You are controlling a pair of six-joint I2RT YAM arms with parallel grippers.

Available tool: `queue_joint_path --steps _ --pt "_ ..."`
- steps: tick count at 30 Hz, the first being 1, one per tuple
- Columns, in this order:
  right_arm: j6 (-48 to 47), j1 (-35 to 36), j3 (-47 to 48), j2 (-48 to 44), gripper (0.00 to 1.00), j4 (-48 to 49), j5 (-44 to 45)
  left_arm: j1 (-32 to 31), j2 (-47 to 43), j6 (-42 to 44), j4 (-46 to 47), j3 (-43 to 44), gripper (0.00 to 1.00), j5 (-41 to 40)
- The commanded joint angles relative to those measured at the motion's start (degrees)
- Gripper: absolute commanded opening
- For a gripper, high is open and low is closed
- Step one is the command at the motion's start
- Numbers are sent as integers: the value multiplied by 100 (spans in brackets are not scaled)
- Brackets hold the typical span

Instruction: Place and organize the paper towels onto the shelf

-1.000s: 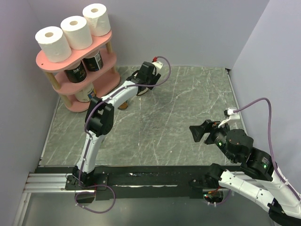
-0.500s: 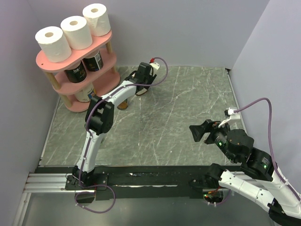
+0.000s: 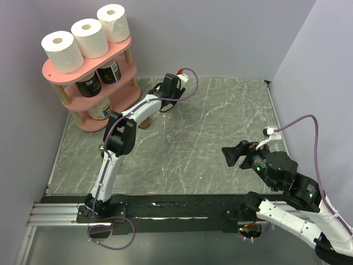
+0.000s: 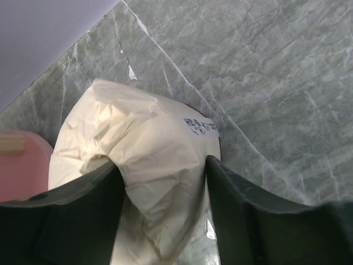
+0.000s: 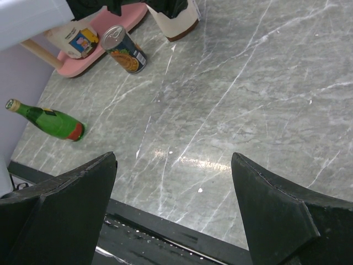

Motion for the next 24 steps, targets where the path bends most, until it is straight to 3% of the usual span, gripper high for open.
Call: queue_joint_path --steps 1,3,5,24 --pt "17 -16 251 89 92 221 41 36 45 77 16 188 58 -35" --pt "8 -16 225 98 92 239 49 36 -34 120 51 126 48 -78" --pt "-9 -7 190 98 92 274 41 36 -96 138 43 117 45 -140" --pt "-141 -16 198 335 93 581 -91 360 -1001 806 420 -480 38 -1124"
